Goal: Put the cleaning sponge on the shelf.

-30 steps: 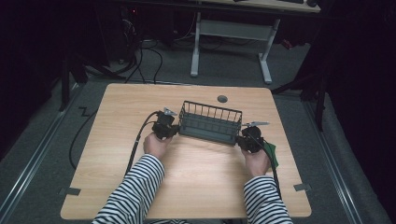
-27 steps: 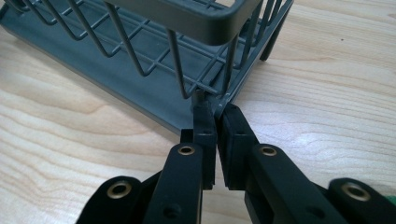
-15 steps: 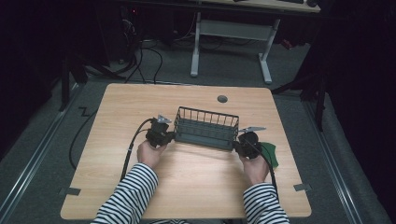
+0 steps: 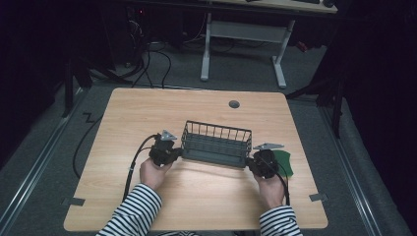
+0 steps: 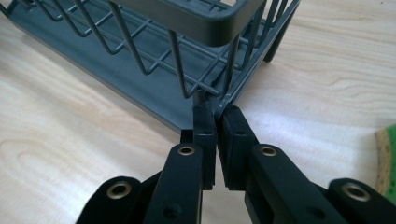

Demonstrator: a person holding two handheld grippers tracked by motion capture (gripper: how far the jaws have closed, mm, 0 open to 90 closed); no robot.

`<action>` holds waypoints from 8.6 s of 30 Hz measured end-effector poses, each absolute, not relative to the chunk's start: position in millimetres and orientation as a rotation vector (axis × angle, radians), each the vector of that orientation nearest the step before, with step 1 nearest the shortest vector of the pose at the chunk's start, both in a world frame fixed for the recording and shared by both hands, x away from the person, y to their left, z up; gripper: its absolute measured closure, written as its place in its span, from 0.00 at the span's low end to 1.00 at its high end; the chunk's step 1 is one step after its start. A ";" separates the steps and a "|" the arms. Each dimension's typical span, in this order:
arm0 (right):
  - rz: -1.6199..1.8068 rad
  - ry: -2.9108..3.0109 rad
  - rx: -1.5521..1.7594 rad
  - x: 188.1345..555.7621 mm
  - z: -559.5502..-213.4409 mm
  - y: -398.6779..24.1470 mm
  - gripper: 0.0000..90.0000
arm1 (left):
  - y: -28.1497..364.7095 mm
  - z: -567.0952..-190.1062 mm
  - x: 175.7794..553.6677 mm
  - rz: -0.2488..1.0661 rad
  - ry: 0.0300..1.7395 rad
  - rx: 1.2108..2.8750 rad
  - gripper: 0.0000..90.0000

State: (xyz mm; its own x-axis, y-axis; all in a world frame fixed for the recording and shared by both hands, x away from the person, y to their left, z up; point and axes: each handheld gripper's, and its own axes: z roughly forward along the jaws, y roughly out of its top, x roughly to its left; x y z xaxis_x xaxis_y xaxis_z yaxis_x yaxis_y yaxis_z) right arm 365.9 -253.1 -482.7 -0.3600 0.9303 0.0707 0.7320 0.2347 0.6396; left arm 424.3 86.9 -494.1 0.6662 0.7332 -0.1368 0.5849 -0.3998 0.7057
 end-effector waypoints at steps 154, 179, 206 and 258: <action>0.639 1.966 1.897 380.7 -479.0 -348.3 0.33 | 176.3 -536.4 361.7 0.530 1.285 1.978 0.31; 0.788 2.013 1.612 360.0 -421.4 -320.5 0.33 | 176.2 -536.4 361.9 0.531 1.285 1.978 0.31; 0.863 2.156 1.317 363.1 -371.7 -256.4 0.33 | 175.8 -536.4 362.1 0.534 1.285 1.980 0.31; 0.772 2.367 1.037 385.0 -409.6 -176.2 0.33 | 174.6 -536.4 362.0 0.542 1.282 1.991 0.31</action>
State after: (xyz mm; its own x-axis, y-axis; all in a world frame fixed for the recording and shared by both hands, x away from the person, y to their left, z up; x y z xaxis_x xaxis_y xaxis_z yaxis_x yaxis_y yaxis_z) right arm 385.0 -176.2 -409.6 -0.6218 0.7650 -0.1678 0.5188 0.5629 0.6435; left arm 362.0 174.6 -536.4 0.4231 0.9058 -0.0236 0.6140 -0.2674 0.7426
